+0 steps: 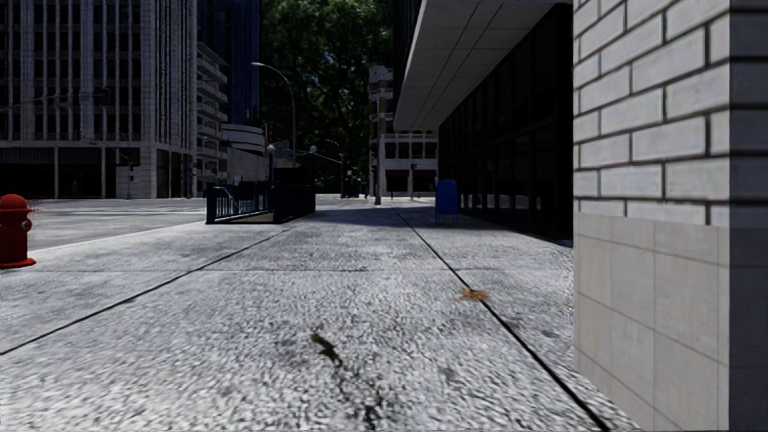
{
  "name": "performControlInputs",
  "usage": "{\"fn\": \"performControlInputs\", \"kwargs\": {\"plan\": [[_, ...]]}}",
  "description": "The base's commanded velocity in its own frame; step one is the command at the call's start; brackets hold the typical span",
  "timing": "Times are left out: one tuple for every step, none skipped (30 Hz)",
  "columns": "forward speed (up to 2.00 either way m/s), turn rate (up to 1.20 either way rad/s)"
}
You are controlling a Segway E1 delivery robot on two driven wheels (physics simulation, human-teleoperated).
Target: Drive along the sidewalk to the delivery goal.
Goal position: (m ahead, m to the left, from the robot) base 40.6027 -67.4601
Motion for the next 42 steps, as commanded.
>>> {"fn": "performControlInputs", "kwargs": {"plan": [[1.73,0.00],[1.73,0.00],[1.73,0.00],[1.73,0.00],[1.73,0.00],[1.73,0.00],[1.73,0.00],[1.73,0.00],[1.73,0.00],[1.73,0.00],[1.73,0.00],[1.73,0.00],[1.73,0.00],[1.73,0.00],[1.81,0.00],[1.92,0.00],[1.97,0.00],[1.97,0.00],[2.00,0.00],[2.00,0.00],[2.00,0.00],[2.00,0.00],[2.00,0.00],[2.00,0.00],[2.00,0.00],[2.00,0.00],[2.00,0.00],[2.00,0.00],[2.00,0.00],[2.00,0.00],[2.00,0.00],[2.00,0.00],[2.00,0.00],[2.00,0.00],[2.00,0.00],[2.00,0.00],[2.00,0.00],[2.00,0.00],[2.00,0.00],[2.00,0.00],[2.00,0.00],[2.00,0.00]]}}
